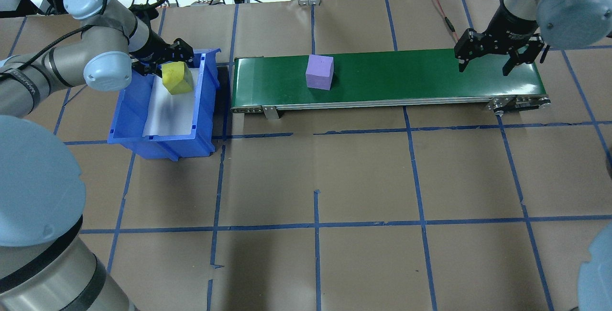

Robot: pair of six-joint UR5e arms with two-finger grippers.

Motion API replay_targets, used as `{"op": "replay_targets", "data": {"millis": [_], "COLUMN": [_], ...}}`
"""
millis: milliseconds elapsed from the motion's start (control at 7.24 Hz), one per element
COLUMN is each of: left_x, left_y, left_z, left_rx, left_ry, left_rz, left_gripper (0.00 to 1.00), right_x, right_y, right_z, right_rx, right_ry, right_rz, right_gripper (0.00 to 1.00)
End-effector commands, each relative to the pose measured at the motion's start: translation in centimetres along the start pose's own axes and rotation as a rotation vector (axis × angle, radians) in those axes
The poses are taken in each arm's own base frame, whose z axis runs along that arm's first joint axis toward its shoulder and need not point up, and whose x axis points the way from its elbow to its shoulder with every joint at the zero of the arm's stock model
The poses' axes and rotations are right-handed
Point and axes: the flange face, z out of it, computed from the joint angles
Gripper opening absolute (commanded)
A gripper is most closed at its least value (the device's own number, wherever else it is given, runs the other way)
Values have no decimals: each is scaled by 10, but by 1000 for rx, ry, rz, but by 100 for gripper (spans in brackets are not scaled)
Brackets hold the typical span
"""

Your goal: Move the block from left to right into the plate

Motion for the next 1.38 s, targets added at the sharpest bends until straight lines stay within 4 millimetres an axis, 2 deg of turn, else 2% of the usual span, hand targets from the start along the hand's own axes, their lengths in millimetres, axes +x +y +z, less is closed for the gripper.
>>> {"op": "replay_targets", "data": {"millis": [0,138,276,414,553,691,829,967,1105,1243], "left_x": [0,4,9,24,47,81,115,148,167,172], "left_y": [7,0,1,5,16,31,46,61,72,79], "left_z": [2,-22,-51,-86,-124,-151,-156,-149,-135,-114], "left_rx": [-11,27,57,101,154,183,183,163,130,95], "left_ry": [3,4,4,8,35,95,111,134,140,134], "left_rz": [25,61,66,85,119,150,167,132,100,104], "left_gripper": [43,34,34,34,33,33,33,33,33,33], "right_x": [2,4,2,-2,-1,1,6,8,5,4], "right_y": [-10,-17,-28,-32,-39,-41,-44,-50,-55,-55], "right_z": [11,20,36,40,49,52,52,61,58,60], "right_rx": [8,34,36,45,63,63,68,59,107,111], "right_ry": [-2,-2,-41,-79,-78,-81,-107,-157,-193,-211], "right_rz": [3,4,3,3,2,8,19,28,30,31], "right_gripper": [100,100,100,100,100,100,100,100,100,100]}}
